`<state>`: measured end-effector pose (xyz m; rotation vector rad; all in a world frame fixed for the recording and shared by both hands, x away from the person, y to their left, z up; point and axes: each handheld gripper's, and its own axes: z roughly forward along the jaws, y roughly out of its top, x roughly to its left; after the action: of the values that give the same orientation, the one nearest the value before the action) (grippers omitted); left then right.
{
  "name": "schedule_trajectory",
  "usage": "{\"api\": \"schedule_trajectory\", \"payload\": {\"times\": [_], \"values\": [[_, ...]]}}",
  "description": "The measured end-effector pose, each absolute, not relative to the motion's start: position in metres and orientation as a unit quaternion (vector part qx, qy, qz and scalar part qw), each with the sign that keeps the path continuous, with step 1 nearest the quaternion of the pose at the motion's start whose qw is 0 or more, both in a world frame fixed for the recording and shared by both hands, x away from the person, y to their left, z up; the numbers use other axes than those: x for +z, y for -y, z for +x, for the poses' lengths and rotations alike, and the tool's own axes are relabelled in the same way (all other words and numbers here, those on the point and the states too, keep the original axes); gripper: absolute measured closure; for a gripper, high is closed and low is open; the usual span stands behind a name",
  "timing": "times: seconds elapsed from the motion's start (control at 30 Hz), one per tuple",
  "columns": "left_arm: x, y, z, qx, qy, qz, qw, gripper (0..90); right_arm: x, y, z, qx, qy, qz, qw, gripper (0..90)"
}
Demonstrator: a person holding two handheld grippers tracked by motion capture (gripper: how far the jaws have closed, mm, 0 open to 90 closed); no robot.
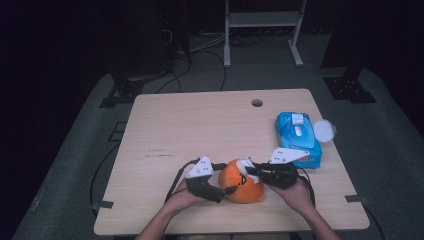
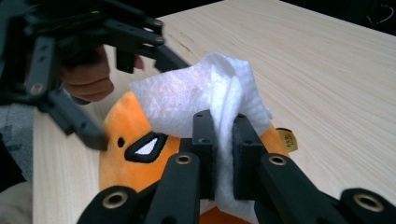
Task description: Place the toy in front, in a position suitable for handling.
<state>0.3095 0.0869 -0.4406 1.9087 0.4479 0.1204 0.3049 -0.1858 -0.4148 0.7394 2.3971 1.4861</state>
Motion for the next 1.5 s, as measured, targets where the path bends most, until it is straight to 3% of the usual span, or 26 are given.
{"api": "schedule_trajectory", "payload": {"times": [0.03,0.23,0.43,0.6,0.8,0.9,0.97,1.13,1.4,1.5], "values": [[-0.441,-0.087,0.31,0.045,-0.194,0.808,0.554,14.2,-0.414,0.185,0.304,0.506,-0.818,0.249,0.111,81.6],[-0.439,-0.082,0.301,0.089,-0.15,0.822,0.542,29.5,-0.403,0.165,0.291,0.517,-0.82,0.215,0.116,81.7],[-0.437,-0.077,0.289,0.137,-0.082,0.833,0.53,34.0,-0.398,0.159,0.291,0.525,-0.817,0.204,0.12,81.8],[-0.44,-0.082,0.296,0.122,-0.099,0.833,0.531,31.8,-0.409,0.186,0.309,0.507,-0.816,0.252,0.119,81.8],[-0.437,-0.082,0.303,0.055,-0.168,0.817,0.549,12.4,-0.411,0.192,0.308,0.505,-0.817,0.26,0.104,81.8],[-0.437,-0.081,0.304,0.038,-0.192,0.813,0.549,14.5,-0.406,0.179,0.3,0.509,-0.822,0.238,0.097,81.7],[-0.437,-0.08,0.302,0.058,-0.175,0.821,0.541,22.7,-0.403,0.168,0.293,0.519,-0.821,0.22,0.089,81.8],[-0.436,-0.079,0.296,0.088,-0.15,0.829,0.532,30.7,-0.4,0.152,0.288,0.513,-0.829,0.198,0.101,81.8],[-0.44,-0.09,0.299,0.08,-0.147,0.832,0.528,31.1,-0.41,0.195,0.306,0.493,-0.821,0.26,0.123,81.8],[-0.438,-0.089,0.297,0.069,-0.151,0.833,0.527,22.2,-0.411,0.198,0.305,0.498,-0.82,0.257,0.115,81.8]]}}
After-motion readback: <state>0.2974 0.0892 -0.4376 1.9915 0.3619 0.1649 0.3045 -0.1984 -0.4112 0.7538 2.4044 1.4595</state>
